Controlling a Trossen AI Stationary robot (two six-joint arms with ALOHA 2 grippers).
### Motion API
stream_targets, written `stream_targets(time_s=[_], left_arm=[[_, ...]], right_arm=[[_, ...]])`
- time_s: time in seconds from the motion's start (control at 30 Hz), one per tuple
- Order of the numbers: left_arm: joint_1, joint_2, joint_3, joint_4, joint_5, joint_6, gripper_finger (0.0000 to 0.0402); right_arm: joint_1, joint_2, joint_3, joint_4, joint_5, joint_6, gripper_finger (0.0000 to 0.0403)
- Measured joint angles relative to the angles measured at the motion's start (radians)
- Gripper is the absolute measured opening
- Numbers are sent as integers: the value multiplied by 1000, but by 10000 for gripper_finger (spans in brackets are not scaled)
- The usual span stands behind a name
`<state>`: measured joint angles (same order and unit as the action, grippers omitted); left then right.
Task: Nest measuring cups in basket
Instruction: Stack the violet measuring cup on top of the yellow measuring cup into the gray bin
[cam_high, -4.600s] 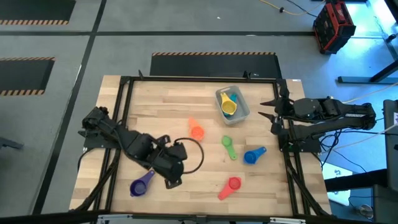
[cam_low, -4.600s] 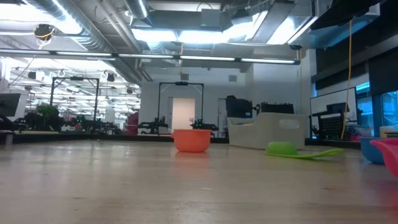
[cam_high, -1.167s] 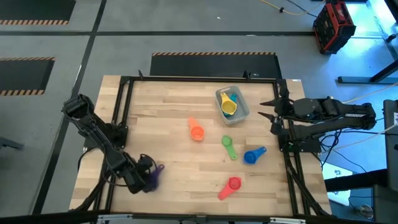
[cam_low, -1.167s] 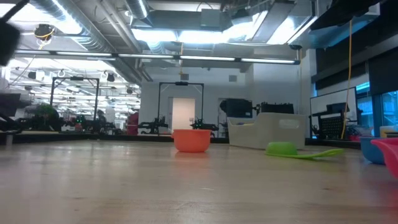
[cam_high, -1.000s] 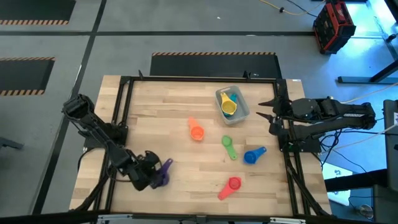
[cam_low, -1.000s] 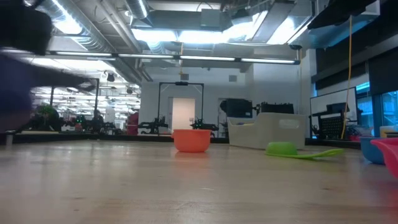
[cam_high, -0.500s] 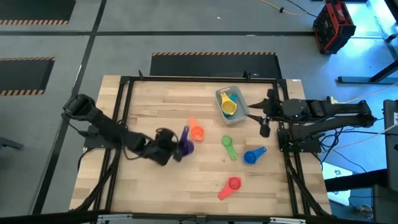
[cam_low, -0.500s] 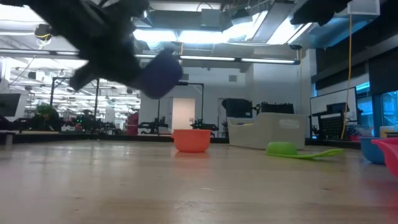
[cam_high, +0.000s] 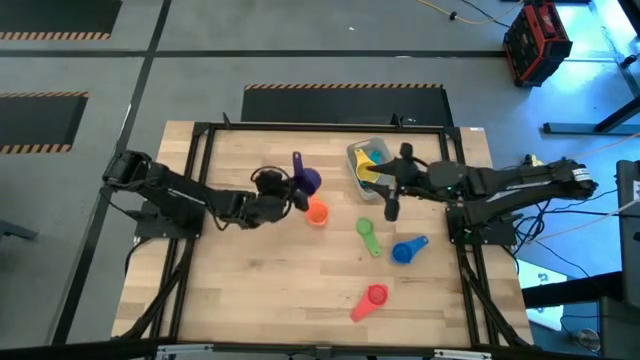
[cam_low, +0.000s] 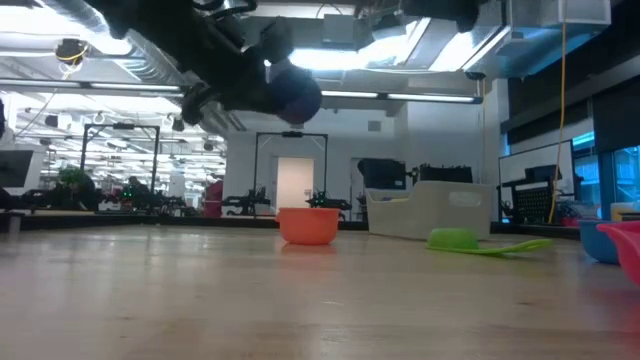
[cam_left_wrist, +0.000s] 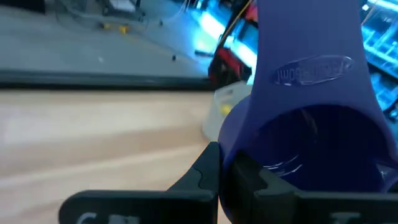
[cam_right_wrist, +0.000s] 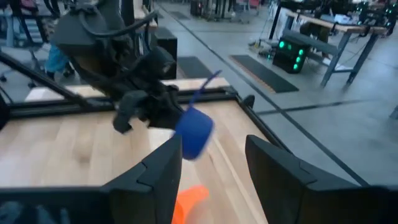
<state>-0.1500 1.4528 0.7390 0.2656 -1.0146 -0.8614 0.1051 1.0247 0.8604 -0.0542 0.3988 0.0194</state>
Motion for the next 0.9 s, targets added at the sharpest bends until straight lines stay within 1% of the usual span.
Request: stream_targets(time_s=[0.1,0.2,0.4,0.5,0.63,0.7,0.77,0.9], left_arm=[[29,0,0,86,0,81,2],[53,0,0,151,0,130,2],[82,0,0,242,0,181,2],[87,0,0,268,0,201,2],[86,0,0,303,6,218,3],[86,0,0,318,18,220,3],[86,0,0,327,33,220,2],[86,0,0,338,40,220,3]], right_arm=[[0,58,0,74,0,-1,184],[0,117,0,153,0,-7,184],[0,240,0,371,3,-88,184],[0,299,0,501,4,-133,184],[0,371,0,633,11,-211,184],[0,402,1,678,40,-242,184],[-2,429,11,687,74,-268,184],[-20,473,33,687,97,-291,184]])
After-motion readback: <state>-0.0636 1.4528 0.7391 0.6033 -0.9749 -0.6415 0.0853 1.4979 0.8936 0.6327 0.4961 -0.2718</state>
